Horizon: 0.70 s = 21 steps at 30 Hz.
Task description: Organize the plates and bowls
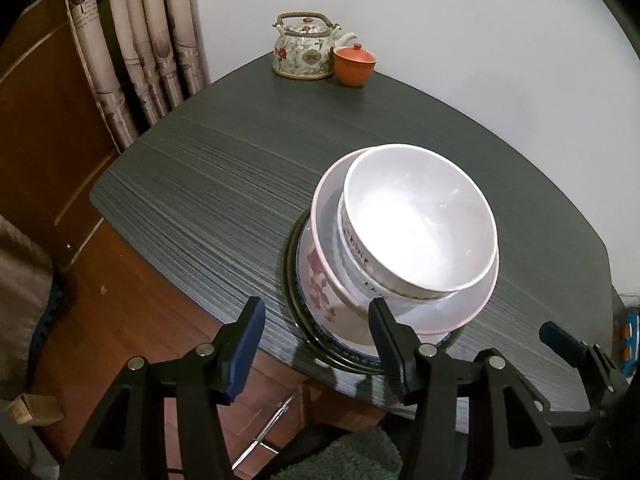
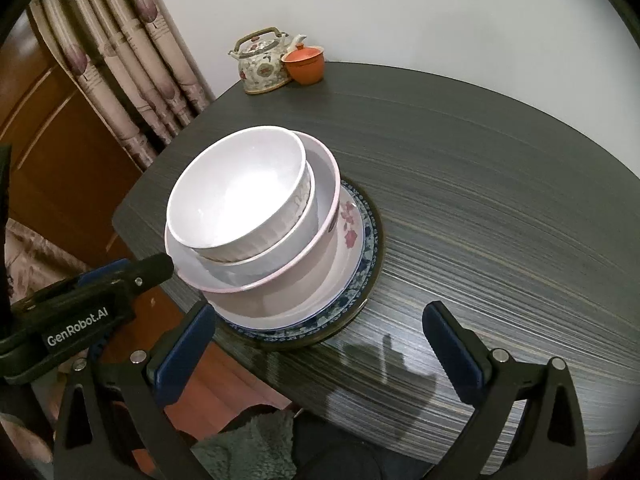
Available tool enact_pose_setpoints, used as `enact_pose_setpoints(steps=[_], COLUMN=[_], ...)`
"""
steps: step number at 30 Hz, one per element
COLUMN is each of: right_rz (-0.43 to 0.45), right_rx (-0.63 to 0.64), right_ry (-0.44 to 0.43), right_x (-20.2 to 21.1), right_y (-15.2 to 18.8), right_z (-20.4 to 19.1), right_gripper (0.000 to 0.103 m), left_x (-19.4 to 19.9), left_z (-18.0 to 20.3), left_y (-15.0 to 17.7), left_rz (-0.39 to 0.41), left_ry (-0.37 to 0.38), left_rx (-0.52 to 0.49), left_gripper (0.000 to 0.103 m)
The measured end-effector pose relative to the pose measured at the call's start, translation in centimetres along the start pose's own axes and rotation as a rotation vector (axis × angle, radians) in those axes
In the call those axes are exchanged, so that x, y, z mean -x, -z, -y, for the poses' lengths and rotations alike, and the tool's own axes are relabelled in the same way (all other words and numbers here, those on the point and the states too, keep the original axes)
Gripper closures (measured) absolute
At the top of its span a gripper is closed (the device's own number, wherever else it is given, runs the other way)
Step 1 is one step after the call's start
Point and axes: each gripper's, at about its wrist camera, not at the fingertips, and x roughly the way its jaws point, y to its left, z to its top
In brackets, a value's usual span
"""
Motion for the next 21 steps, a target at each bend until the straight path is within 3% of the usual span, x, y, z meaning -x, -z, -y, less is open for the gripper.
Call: enact_pose_setpoints(steps=[21], right_rz=[-0.019], right_rx=[0.013], right_ry=[-0.003], right_x=[-0.43], right_y=[0.30], right_z=[-0.55], right_gripper=[0.001], left_x=[-0.04], left_z=[0.29], left_y=[0.25], left_rz=[-0.011], left_ry=[-0.005], left_rx=[-0.019], left_gripper=[0.048])
